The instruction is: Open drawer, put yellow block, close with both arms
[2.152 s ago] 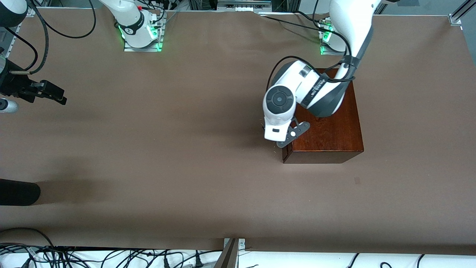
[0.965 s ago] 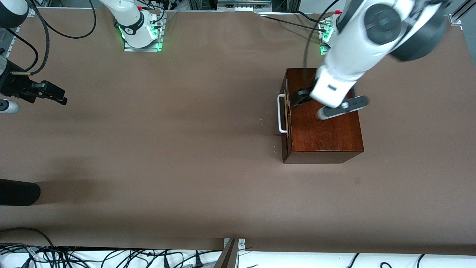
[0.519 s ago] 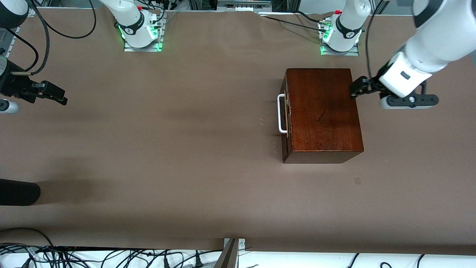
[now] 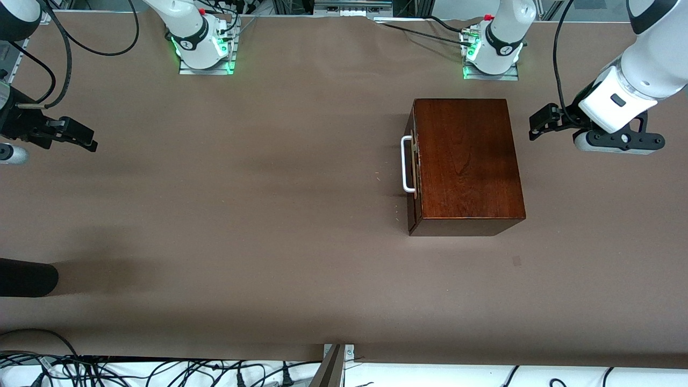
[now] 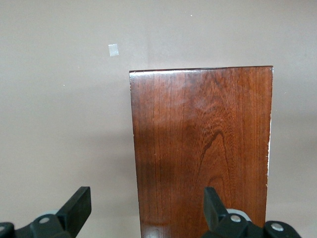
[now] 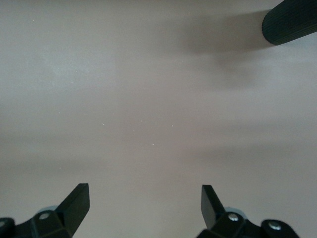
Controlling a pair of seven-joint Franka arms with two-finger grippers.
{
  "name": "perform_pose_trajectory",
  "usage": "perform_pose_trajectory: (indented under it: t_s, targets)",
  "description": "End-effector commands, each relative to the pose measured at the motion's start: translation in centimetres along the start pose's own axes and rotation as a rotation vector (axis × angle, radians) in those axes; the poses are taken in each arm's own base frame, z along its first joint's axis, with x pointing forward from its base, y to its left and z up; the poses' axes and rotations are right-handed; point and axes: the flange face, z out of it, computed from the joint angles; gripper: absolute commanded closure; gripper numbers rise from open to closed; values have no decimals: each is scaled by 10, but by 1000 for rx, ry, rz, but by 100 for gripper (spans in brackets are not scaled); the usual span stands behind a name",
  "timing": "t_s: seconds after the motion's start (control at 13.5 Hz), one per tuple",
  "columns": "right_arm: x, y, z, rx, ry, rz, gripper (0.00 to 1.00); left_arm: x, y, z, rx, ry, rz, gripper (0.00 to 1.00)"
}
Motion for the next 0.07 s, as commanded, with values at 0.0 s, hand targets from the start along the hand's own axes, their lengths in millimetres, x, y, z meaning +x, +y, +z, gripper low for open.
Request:
perform_pose_trajectory:
  t_s: [0.0]
  targets:
    - [1, -1, -2, 2, 0, 14, 0, -8, -7, -7, 18, 15, 8, 0]
